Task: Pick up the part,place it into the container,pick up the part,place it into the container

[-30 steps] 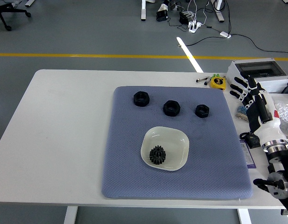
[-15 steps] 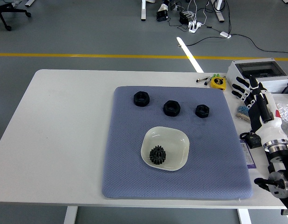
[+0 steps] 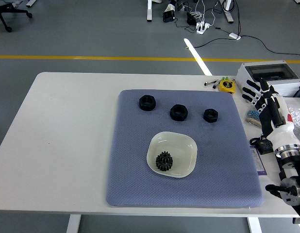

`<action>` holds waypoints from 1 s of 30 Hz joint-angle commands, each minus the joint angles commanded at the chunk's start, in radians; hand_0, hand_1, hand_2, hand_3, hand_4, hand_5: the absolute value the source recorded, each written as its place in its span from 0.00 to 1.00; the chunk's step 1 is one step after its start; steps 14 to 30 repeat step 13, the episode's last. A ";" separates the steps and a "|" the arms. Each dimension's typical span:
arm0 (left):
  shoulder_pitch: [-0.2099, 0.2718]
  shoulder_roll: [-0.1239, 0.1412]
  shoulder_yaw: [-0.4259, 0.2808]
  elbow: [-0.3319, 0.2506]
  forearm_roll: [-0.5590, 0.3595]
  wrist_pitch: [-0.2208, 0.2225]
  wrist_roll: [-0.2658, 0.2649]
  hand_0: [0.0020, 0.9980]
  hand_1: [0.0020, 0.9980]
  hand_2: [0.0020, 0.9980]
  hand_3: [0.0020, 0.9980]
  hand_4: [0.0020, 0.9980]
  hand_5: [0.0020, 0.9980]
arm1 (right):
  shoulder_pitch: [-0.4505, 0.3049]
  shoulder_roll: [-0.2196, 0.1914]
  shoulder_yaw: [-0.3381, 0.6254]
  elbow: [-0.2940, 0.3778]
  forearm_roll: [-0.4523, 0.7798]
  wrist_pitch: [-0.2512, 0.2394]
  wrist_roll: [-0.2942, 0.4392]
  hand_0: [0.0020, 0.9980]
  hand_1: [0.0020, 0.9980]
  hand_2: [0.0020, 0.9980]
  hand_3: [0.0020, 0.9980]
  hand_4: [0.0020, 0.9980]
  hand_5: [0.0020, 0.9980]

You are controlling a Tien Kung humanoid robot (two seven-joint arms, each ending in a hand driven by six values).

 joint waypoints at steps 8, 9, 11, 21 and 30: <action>-0.001 0.000 0.001 0.000 -0.001 0.001 -0.001 0.66 0.54 0.57 0.56 0.64 0.62 | 0.001 -0.001 0.000 0.002 0.001 -0.001 0.001 0.75 0.77 0.82 0.85 1.00 0.82; -0.001 0.000 0.000 0.000 0.000 0.001 -0.001 0.66 0.54 0.57 0.56 0.64 0.62 | 0.001 0.000 0.001 0.002 0.002 -0.001 0.001 0.75 0.77 0.82 0.85 1.00 0.82; -0.001 0.000 0.000 0.000 -0.001 0.001 -0.001 0.66 0.54 0.57 0.56 0.64 0.62 | 0.000 0.000 0.002 0.003 0.002 -0.001 0.002 0.75 0.77 0.82 0.85 1.00 0.82; 0.000 0.000 0.000 0.000 -0.001 0.001 -0.001 0.66 0.54 0.57 0.56 0.64 0.62 | 0.001 -0.001 0.002 0.003 0.003 -0.002 0.002 0.75 0.77 0.82 0.85 1.00 0.82; 0.000 0.000 0.000 0.000 -0.001 0.001 -0.001 0.66 0.54 0.57 0.56 0.64 0.62 | 0.001 -0.001 0.002 0.003 0.003 -0.002 0.002 0.75 0.77 0.82 0.85 1.00 0.82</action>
